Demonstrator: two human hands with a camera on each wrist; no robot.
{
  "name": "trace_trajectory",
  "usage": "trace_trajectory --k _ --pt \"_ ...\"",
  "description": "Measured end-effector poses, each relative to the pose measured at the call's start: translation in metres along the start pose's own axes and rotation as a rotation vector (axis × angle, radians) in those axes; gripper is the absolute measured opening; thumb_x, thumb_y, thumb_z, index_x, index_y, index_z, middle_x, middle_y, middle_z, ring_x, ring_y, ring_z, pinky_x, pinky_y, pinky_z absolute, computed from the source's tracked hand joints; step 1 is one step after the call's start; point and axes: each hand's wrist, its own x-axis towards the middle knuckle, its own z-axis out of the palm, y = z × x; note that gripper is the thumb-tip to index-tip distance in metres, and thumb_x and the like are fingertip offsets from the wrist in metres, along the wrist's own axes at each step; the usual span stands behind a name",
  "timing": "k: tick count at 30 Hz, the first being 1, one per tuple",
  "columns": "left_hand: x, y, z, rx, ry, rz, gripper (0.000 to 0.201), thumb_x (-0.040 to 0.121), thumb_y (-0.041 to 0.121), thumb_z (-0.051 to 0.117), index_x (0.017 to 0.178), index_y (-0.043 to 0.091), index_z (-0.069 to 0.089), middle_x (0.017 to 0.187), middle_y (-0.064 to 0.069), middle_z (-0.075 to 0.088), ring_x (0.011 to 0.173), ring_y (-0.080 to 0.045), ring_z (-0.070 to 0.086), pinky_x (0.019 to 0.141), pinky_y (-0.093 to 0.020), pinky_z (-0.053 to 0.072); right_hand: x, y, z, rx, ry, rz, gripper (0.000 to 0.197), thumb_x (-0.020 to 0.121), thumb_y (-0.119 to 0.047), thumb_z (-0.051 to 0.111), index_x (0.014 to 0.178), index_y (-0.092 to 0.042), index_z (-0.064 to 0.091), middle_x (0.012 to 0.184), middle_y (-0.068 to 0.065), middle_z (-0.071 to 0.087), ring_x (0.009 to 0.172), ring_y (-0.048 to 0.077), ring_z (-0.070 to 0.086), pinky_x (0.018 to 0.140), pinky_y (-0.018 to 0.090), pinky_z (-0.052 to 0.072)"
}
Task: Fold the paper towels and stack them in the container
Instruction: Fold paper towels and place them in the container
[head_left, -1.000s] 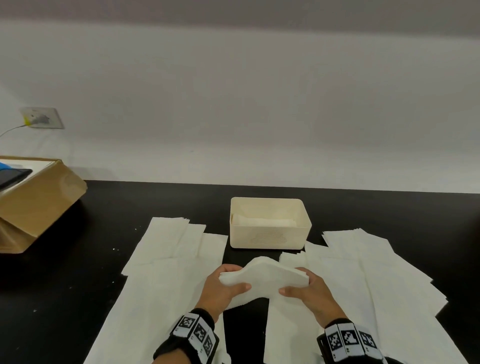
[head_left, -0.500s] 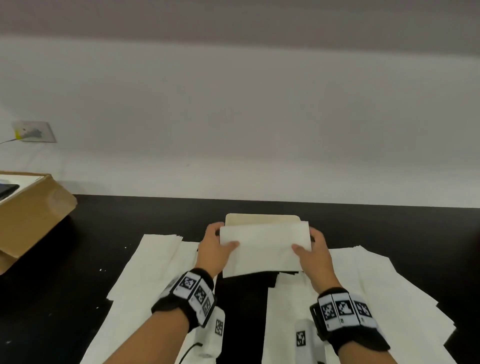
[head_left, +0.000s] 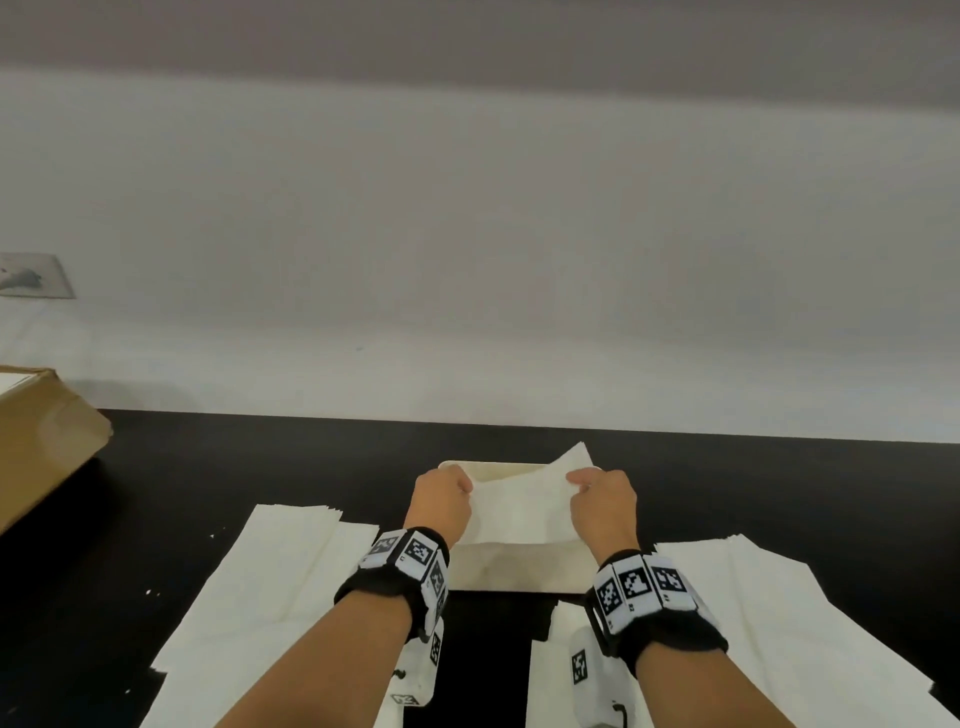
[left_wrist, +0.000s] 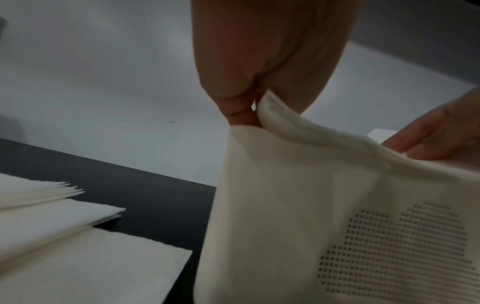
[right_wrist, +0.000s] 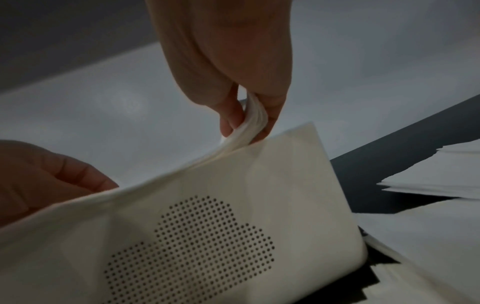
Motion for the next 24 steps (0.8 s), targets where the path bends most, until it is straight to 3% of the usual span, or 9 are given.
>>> trace_trajectory --k 2,4,6,8,10,11,14,19,24 --pt "0.006 0.001 0.004 0.062 -0.02 0.0 0.031 0.096 0.002 0.039 0.121 0.009 0.057 0.127 -0.009 0.053 0.112 -0.021 0.057 0.093 -0.023 0.046 0.003 0.001 0.004 -0.123 -0.032 -0.016 0.034 0.091 0.003 0.045 0.118 -0.006 0.063 0.13 0.015 0.05 0.116 0.027 0.054 0.1 0.028 0.044" --pt "0.011 0.001 0.008 0.137 -0.039 0.009 0.034 0.096 0.001 0.039 0.125 0.007 0.055 0.129 -0.01 0.053 0.115 -0.021 0.056 0.096 -0.023 0.044 0.004 0.002 0.006 -0.262 -0.091 -0.007 0.031 0.095 -0.005 0.043 0.12 -0.007 0.061 0.128 0.01 0.053 0.116 0.022 0.054 0.093 0.022 0.042" --pt "0.014 0.001 0.012 0.235 -0.069 0.026 0.035 0.096 0.002 0.037 0.129 0.006 0.05 0.132 -0.011 0.051 0.118 -0.021 0.054 0.097 -0.023 0.043 0.005 0.003 0.011 -0.31 -0.156 0.039 0.024 0.094 -0.009 0.041 0.103 -0.005 0.064 0.109 0.007 0.062 0.097 0.02 0.058 0.078 0.022 0.043" --pt "0.017 0.003 0.016 0.324 -0.129 0.038 0.034 0.097 0.003 0.036 0.127 0.0 0.049 0.13 -0.015 0.051 0.119 -0.025 0.052 0.086 -0.022 0.046 0.007 0.004 0.016 -0.337 -0.179 0.091 0.024 0.092 -0.009 0.042 0.071 -0.011 0.054 0.081 0.003 0.057 0.08 0.019 0.053 0.072 0.025 0.043" --pt "0.019 0.008 0.018 0.402 -0.212 0.039 0.032 0.097 0.003 0.035 0.123 -0.005 0.052 0.119 -0.016 0.056 0.117 -0.028 0.055 0.067 -0.017 0.04 0.008 0.004 0.02 -0.355 -0.185 0.124 0.031 0.091 -0.01 0.043 0.061 -0.017 0.042 0.074 0.001 0.05 0.078 0.019 0.051 0.071 0.026 0.043" --pt "0.02 0.01 0.019 0.445 -0.249 0.037 0.032 0.097 0.004 0.033 0.121 -0.004 0.053 0.115 -0.015 0.058 0.117 -0.028 0.056 0.069 -0.016 0.041 0.009 0.003 0.02 -0.362 -0.185 0.137 0.031 0.091 -0.011 0.042 0.06 -0.018 0.04 0.074 0.001 0.05 0.078 0.019 0.052 0.072 0.026 0.043" --pt "0.022 0.015 0.021 0.566 -0.319 0.047 0.034 0.098 0.005 0.032 0.12 -0.002 0.056 0.125 -0.015 0.059 0.117 -0.028 0.056 0.096 -0.028 0.043 0.007 -0.003 0.02 -0.42 -0.21 0.165 0.03 0.09 -0.011 0.041 0.06 -0.018 0.042 0.067 -0.002 0.045 0.077 0.02 0.052 0.071 0.026 0.042" --pt "0.027 0.014 0.027 0.629 -0.41 0.043 0.034 0.098 0.007 0.033 0.121 -0.004 0.055 0.129 -0.017 0.057 0.12 -0.029 0.054 0.099 -0.032 0.042 0.006 -0.006 0.021 -0.511 -0.268 0.173 0.025 0.09 -0.011 0.04 0.067 -0.016 0.048 0.068 -0.002 0.048 0.079 0.019 0.052 0.073 0.026 0.041" --pt "0.03 0.014 0.028 0.6 -0.493 0.029 0.037 0.1 0.017 0.038 0.13 -0.003 0.049 0.137 -0.016 0.051 0.127 -0.029 0.048 0.104 -0.032 0.038 0.006 -0.008 0.022 -0.594 -0.34 0.165 0.026 0.09 -0.018 0.042 0.102 -0.012 0.064 0.098 0.004 0.064 0.097 0.023 0.061 0.094 0.035 0.048"
